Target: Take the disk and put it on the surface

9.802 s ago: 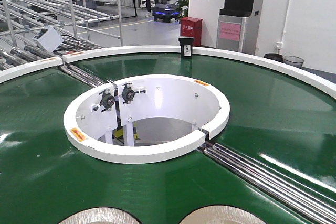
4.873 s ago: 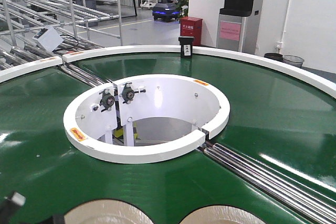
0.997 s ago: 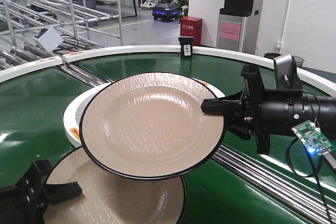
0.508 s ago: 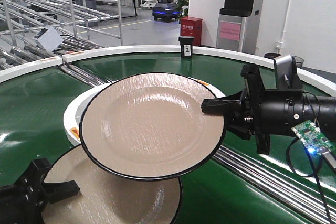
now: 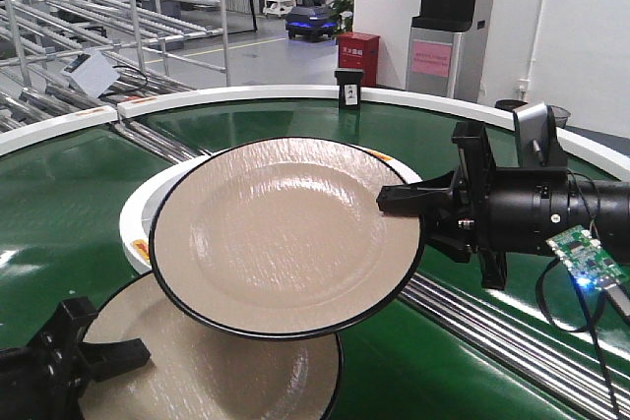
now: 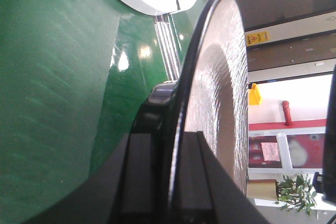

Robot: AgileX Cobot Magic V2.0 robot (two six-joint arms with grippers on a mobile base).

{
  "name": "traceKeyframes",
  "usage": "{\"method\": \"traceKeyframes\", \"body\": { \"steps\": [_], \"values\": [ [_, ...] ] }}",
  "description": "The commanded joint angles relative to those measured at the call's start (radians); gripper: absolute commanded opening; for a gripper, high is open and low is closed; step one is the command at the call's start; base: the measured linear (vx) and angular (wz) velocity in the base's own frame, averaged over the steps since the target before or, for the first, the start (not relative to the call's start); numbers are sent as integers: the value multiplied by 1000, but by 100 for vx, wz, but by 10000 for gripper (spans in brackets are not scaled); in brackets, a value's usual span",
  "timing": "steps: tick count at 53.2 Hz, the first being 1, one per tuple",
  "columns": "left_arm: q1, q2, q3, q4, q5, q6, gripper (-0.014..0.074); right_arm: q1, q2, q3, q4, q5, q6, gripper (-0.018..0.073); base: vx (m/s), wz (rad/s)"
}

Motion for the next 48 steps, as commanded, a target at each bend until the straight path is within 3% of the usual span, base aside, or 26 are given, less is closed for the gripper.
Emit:
{"method": "traceKeyframes", "body": {
  "steps": [1, 48],
  "values": [
    [-4, -26, -46, -82, 46, -18, 1, -3, -51, -43, 128, 19, 3, -8, 0, 1],
    [-4, -26, -46, -82, 46, -18, 1, -3, -51, -43, 128, 10, 3, -8, -12, 2]
  ]
}}
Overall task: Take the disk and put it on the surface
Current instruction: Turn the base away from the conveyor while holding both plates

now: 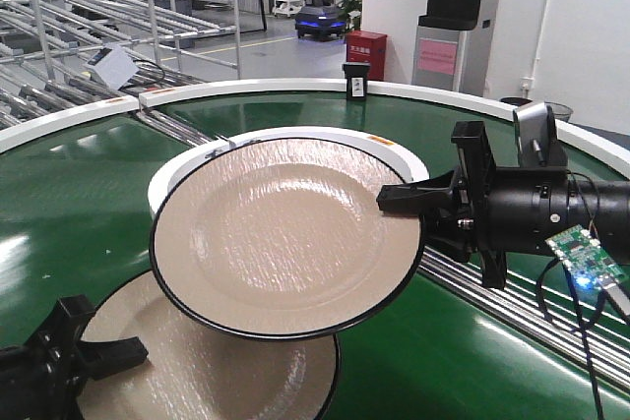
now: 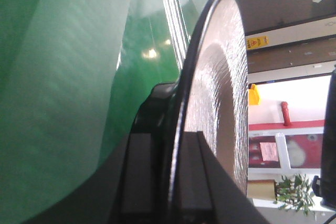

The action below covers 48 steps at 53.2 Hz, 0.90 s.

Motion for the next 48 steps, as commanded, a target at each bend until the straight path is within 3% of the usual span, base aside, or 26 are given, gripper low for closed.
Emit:
{"method": "traceKeyframes", "body": {
  "steps": [1, 26, 48],
  "values": [
    [-4, -26, -46, -78, 50, -15, 1, -3, -51, -43, 128, 16, 3, -8, -23, -8],
    [-4, -26, -46, -78, 50, -15, 1, -3, -51, -43, 128, 16, 3, -8, -26, -23],
    [-4, -26, -46, -78, 50, -15, 1, -3, -51, -43, 128, 16, 3, -8, -22, -52]
  ]
}}
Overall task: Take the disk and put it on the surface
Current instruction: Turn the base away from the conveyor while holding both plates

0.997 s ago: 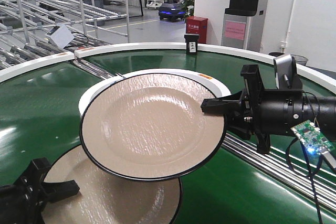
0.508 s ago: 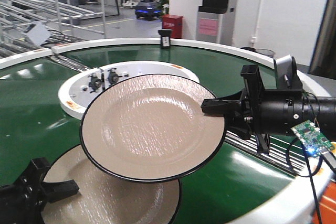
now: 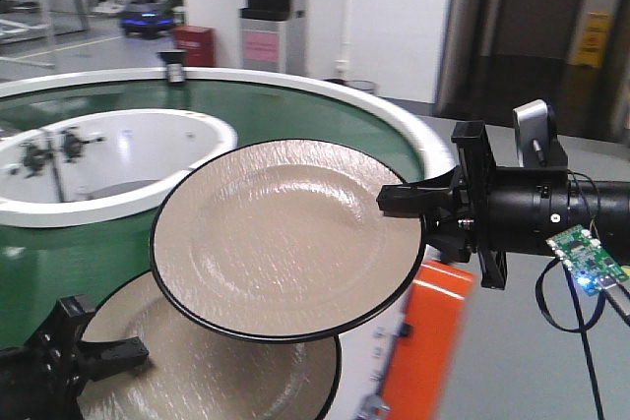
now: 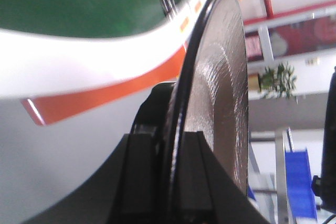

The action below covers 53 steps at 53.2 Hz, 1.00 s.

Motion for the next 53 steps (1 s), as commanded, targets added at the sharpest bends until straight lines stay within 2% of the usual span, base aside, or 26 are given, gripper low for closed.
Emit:
{"method": "traceKeyframes", "body": {
  "steps": [1, 29, 53],
  "values": [
    [-4, -26, -46, -76, 50, -15, 1, -3, -51, -43, 128, 15, 3, -8, -17, -66],
    [-4, -26, -46, -76, 50, -15, 1, -3, -51, -43, 128, 15, 3, -8, -11, -67],
    [-4, -26, -46, -76, 50, -15, 1, -3, -51, -43, 127, 15, 3, -8, 7, -48]
  ]
}}
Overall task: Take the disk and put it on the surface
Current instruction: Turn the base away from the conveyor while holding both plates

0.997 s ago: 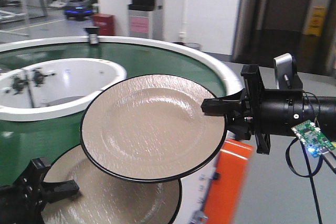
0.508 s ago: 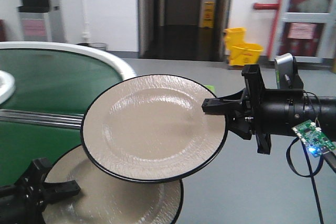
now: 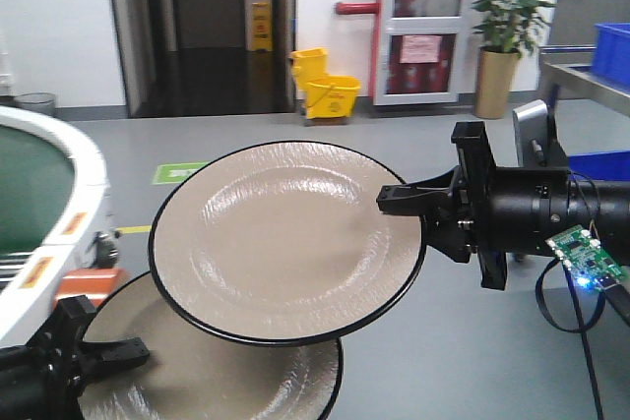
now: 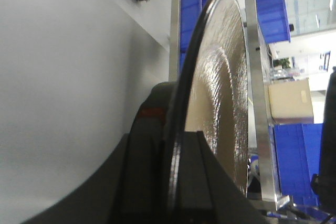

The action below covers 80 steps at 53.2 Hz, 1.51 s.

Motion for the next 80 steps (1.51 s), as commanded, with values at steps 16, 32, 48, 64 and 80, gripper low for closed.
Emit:
{"method": "traceKeyframes", "body": {
  "steps": [16, 32, 48, 64, 80],
  "values": [
    [-4, -26, -46, -76, 47, -15, 1, -3, -51, -43, 127, 15, 3, -8, 16, -40],
    [-4, -26, -46, -76, 47, -15, 1, -3, -51, -43, 128, 15, 3, -8, 21, -33],
    [-4, -26, -46, -76, 47, -15, 1, -3, -51, -43, 129, 15, 3, -8, 27, -27],
    [-4, -26, -46, -76, 47, -15, 1, -3, -51, -43, 128, 15, 3, -8, 32, -18],
    [-4, -26, -46, -76, 47, -15, 1, -3, -51, -43, 128, 15, 3, -8, 37, 5]
  ]
}}
